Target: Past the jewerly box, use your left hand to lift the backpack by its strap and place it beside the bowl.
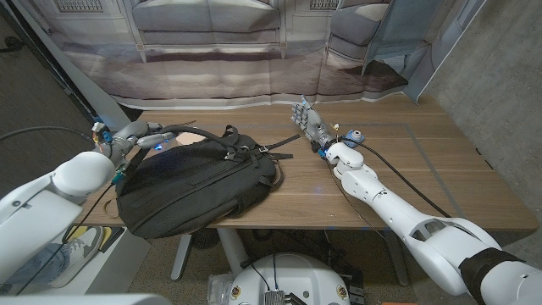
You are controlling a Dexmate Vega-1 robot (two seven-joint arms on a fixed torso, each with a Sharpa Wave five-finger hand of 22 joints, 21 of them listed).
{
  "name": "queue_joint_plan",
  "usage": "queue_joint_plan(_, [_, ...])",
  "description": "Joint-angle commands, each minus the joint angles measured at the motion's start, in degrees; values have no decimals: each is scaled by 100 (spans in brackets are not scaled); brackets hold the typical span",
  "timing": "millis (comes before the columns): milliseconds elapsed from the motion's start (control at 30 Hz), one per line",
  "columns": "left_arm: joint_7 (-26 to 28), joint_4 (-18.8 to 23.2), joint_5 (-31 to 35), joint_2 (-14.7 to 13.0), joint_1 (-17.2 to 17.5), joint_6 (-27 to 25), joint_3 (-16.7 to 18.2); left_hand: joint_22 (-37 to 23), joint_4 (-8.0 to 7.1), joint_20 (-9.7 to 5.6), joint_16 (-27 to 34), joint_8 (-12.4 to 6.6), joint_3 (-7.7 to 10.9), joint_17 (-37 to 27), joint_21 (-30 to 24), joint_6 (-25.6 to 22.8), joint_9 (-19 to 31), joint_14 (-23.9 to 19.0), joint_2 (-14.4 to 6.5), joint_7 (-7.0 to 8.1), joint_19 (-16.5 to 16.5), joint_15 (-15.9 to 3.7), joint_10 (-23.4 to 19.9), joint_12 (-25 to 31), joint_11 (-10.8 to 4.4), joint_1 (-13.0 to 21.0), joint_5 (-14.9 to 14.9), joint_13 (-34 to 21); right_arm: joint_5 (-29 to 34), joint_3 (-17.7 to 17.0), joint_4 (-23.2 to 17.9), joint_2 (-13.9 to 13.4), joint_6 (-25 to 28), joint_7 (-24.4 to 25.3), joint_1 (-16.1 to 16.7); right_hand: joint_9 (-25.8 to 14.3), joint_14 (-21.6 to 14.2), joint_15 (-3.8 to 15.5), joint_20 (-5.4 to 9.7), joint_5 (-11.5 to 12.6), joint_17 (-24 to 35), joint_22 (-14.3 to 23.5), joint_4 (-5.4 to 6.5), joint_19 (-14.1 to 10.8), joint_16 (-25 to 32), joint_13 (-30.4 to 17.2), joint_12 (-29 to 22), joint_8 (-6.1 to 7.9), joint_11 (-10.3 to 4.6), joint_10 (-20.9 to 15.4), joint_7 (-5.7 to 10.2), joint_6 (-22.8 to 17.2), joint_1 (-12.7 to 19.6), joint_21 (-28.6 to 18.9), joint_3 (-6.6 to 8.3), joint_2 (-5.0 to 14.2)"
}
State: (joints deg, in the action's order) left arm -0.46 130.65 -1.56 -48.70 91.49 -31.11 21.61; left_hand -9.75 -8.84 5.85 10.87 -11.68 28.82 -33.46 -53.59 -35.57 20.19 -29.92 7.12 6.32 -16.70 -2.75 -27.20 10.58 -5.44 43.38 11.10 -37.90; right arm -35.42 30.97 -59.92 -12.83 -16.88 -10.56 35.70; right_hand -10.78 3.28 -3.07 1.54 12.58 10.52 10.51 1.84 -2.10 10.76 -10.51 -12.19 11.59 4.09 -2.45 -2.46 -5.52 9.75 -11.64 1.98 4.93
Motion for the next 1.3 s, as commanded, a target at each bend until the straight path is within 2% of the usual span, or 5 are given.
queue_joint_plan(33, [-121, 74, -117, -25, 59, -109, 72, -14, 11, 108, -42, 68, -115, 126, 170, 268, -26, 259, 53, 38, 162, 86, 247, -48, 7, -196, 30, 118, -12, -12, 45, 5, -33, -48, -27, -9, -6, -20, 38, 11, 19, 20, 20, -28, 4, -30, -16, -30, 16, 7, 26, -37, 38, -7, -23, 18])
queue_joint_plan(133, [-105, 121, -76, -98, 48, -250, 37, -17, 9, 228, -58, 91, -245, 241, 309, 459, -62, 501, 137, 11, 259, 128, 495, -61, 70, -390, 60, 233, -11, -12, 44, -3, -38, -59, -25, -9, -2, -23, 39, 10, 19, 20, 20, -28, 2, -30, -17, -29, 15, 5, 27, -39, 39, -7, -23, 19])
queue_joint_plan(367, [-348, 142, -199, -285, 13, -475, 59, -20, 64, 544, -51, 128, -1079, 663, 877, 1276, -262, 1314, 409, -98, 640, 364, 1196, -32, 245, -1215, 261, 662, -20, -20, 35, -8, -48, -66, -5, -9, 2, -20, 39, 9, 19, 20, 19, -28, 1, -30, -15, -29, 24, 8, 27, -37, 40, -7, -25, 17])
queue_joint_plan(833, [-414, 235, -271, -555, -37, -927, -13, -40, 379, 647, -54, 180, -2594, 1504, 2021, 3176, -737, 2789, 338, -411, 1471, 704, 2516, -17, 528, -1708, 632, 1491, -31, -20, -30, -28, 2, -41, 30, -9, 0, -12, 39, 9, 18, 20, 17, -28, 1, -30, -16, -30, 23, 6, 27, -35, 45, -7, -27, 17])
queue_joint_plan(1300, [-394, 295, -291, -671, -121, -987, -54, -44, 426, 644, -16, 97, -2771, 1653, 2189, 3341, -805, 2866, 282, -383, 1558, 712, 2610, 28, 509, -1687, 695, 1642, -42, -41, -111, -71, -17, -23, 86, -9, -4, -26, 33, 7, 19, 20, 18, -28, 3, -30, -19, -31, 26, -1, 34, -33, 45, -7, -32, 13])
